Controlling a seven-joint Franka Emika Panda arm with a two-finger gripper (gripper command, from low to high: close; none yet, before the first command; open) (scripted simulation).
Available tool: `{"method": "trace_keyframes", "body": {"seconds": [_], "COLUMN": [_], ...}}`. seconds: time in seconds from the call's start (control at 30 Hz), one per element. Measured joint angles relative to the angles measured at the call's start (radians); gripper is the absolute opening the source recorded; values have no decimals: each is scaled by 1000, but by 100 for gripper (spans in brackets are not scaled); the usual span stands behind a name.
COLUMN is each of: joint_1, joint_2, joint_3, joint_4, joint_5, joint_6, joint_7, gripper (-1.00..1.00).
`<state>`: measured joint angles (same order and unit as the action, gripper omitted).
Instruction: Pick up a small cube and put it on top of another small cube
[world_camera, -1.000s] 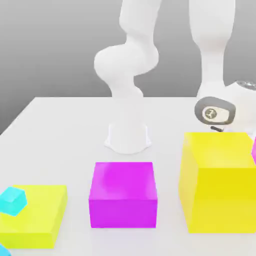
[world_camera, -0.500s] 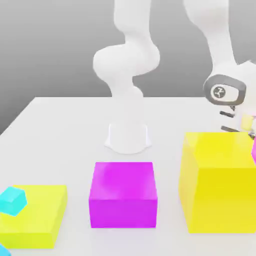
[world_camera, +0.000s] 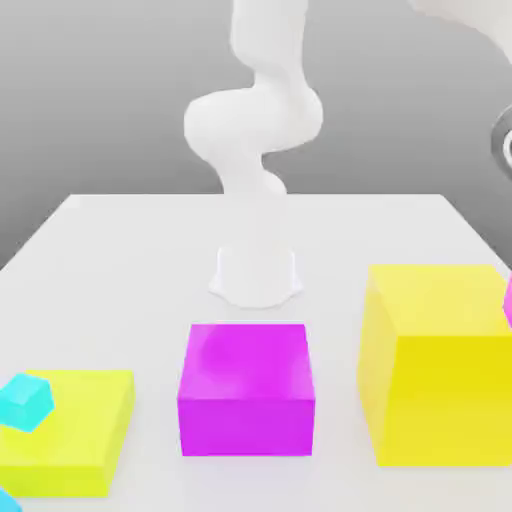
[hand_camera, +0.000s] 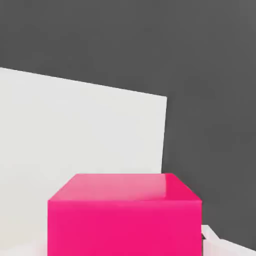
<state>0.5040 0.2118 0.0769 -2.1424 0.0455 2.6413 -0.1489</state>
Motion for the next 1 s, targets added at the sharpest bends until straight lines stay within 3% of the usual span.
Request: {"method": "trace_keyframes", "body": {"seconds": [0.6, 1.0], "joint_1": [-384, -676], "joint_2": [-99, -176], "joint_3": [-370, -512], "joint_4": [-117, -249], "joint_5": [-52, -50], "joint_6": [-166, -235], "joint_7": [-44, -229], "gripper": [-100, -100]}}
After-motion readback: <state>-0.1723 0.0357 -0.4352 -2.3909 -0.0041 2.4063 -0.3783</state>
